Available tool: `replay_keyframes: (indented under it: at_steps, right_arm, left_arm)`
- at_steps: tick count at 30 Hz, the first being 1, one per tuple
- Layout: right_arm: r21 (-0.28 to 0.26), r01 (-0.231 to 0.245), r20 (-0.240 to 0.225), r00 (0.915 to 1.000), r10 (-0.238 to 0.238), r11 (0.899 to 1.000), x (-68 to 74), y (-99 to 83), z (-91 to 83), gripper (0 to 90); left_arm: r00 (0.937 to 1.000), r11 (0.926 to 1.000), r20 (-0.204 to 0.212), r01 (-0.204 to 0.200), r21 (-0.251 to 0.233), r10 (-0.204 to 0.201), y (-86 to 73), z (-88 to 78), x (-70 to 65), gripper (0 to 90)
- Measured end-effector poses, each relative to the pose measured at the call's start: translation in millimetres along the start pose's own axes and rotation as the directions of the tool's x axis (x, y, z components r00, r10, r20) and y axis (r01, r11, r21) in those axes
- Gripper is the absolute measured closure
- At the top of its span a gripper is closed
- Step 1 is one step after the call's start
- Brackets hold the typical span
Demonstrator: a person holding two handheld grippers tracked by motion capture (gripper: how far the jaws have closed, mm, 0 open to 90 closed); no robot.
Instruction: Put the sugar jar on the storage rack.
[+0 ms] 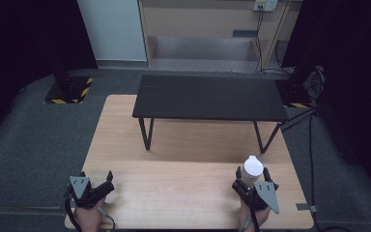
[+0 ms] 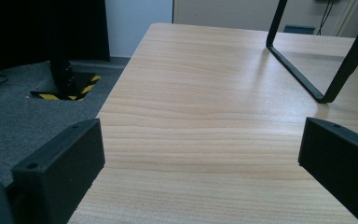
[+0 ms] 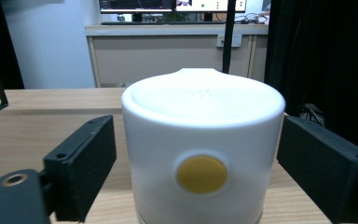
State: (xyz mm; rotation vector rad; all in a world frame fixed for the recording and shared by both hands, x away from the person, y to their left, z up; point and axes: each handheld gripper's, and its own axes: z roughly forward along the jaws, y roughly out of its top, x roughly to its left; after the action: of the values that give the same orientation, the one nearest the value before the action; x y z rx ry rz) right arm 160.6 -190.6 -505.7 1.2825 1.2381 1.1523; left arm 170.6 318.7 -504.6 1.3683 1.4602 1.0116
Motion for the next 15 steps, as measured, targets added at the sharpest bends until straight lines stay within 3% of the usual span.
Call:
replay_keyframes:
  at_steps: [7, 11, 15]
  right_arm:
    - [0.007, -0.029, 0.023, 0.9993, 0.029, 1.0, 4.6, 2.1, 2.8, 18.8]
    - [0.007, -0.043, 0.02, 0.9989, 0.043, 0.999, 4.1, 1.7, 1.9, 27.4]
    - [0.007, -0.03, 0.018, 0.9994, 0.03, 1.0, 5.2, 2.1, 1.6, 30.0]
  left_arm:
    - [1.0, 1.0, 0.0, 0.0, -0.001, 0.0, 0.0, 0.0, -0.1, 0.0]
    - [1.0, 1.0, -0.002, 0.002, -0.001, -0.002, 0.0, 0.0, -0.1, 0.0]
    - [1.0, 1.0, -0.001, 0.001, 0.0, -0.001, 0.1, 0.2, -0.3, 0.0]
